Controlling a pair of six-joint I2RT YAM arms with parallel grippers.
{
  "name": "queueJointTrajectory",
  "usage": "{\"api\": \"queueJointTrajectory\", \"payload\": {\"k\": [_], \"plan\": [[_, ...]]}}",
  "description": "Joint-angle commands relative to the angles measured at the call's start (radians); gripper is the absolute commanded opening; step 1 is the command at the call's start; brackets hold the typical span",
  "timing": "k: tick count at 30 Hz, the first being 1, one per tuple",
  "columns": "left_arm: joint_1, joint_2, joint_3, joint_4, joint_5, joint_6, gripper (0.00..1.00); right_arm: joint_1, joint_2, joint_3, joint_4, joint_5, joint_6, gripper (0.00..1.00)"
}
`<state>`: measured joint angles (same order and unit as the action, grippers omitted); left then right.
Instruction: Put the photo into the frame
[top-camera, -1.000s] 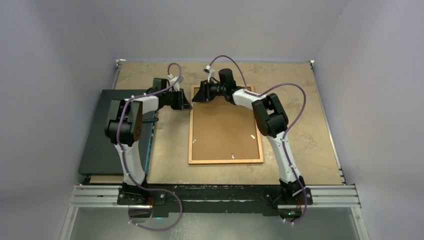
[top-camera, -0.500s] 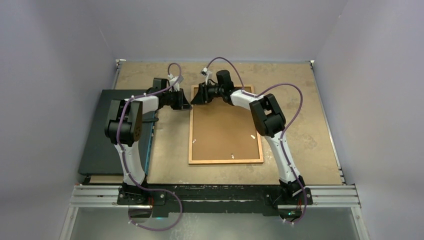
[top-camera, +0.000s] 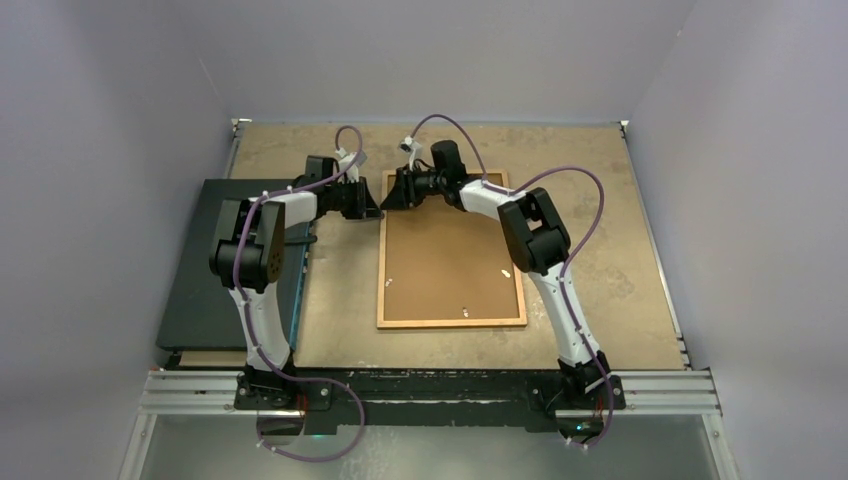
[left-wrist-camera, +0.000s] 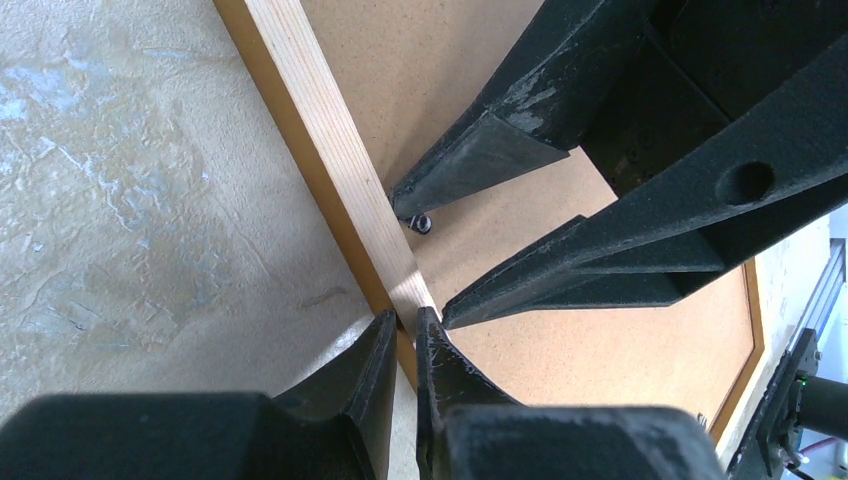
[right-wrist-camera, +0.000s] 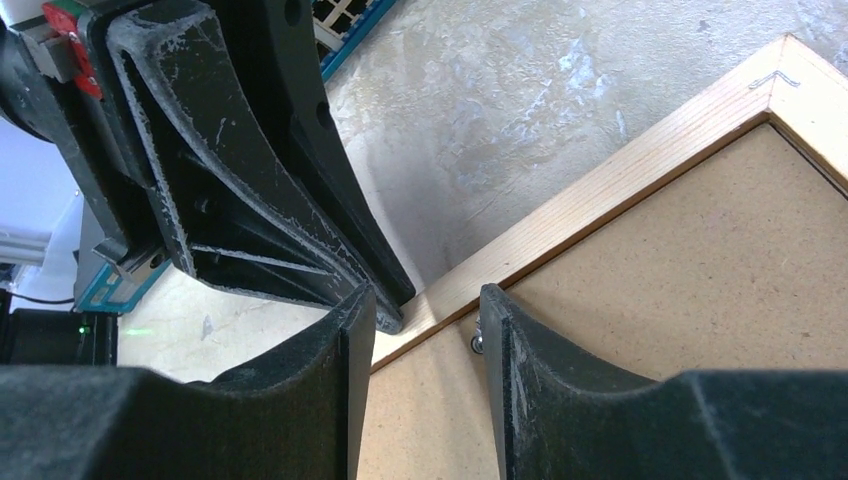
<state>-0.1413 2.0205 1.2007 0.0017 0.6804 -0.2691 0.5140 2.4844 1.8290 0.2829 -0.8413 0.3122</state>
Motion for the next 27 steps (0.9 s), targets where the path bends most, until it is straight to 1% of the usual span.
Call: {"api": "queueJointTrajectory", "payload": {"k": [1,5,8,11,12,14,17,18,19,21,23,25,27], "plan": [[-0.011,-0.010,-0.009,-0.021,-0.017,0.034,0.08,0.048,-0.021,-0.040,-0.078,-0.091,-0.013,0.45],[-0.011,-0.027,-0.005,-0.039,-0.021,0.040,0.08,0.066,-0.030,-0.055,-0.060,-0.153,0.000,0.47],[-0.006,-0.056,0.006,-0.076,-0.020,0.058,0.08,0.069,-0.036,-0.048,-0.006,-0.200,0.052,0.51],[0.007,-0.103,0.026,-0.142,-0.019,0.105,0.13,0.068,-0.045,0.016,-0.029,-0.204,0.060,0.57],[0.015,-0.126,0.035,-0.170,-0.019,0.124,0.18,0.064,-0.054,0.042,-0.062,-0.175,0.053,0.60],[0.028,-0.158,0.051,-0.239,-0.022,0.171,0.25,0.048,-0.093,0.065,-0.071,-0.099,0.059,0.66],[0.046,-0.201,0.061,-0.311,-0.036,0.237,0.31,0.003,-0.197,-0.020,0.065,-0.019,0.154,0.73],[0.048,-0.216,0.058,-0.331,-0.040,0.259,0.32,-0.016,-0.236,-0.059,0.100,0.005,0.179,0.88],[0.049,-0.229,0.054,-0.350,-0.051,0.302,0.33,-0.035,-0.278,-0.101,0.121,0.045,0.197,0.97],[0.049,-0.261,0.026,-0.363,-0.074,0.389,0.33,-0.080,-0.368,-0.190,0.106,0.137,0.206,0.99],[0.040,-0.293,-0.018,-0.365,-0.111,0.488,0.33,-0.136,-0.475,-0.328,0.086,0.262,0.224,0.99],[0.020,-0.324,-0.080,-0.348,-0.161,0.598,0.32,-0.185,-0.571,-0.435,0.023,0.382,0.230,0.99],[-0.011,-0.356,-0.148,-0.316,-0.191,0.667,0.32,-0.232,-0.651,-0.516,-0.080,0.540,0.229,0.99]]}}
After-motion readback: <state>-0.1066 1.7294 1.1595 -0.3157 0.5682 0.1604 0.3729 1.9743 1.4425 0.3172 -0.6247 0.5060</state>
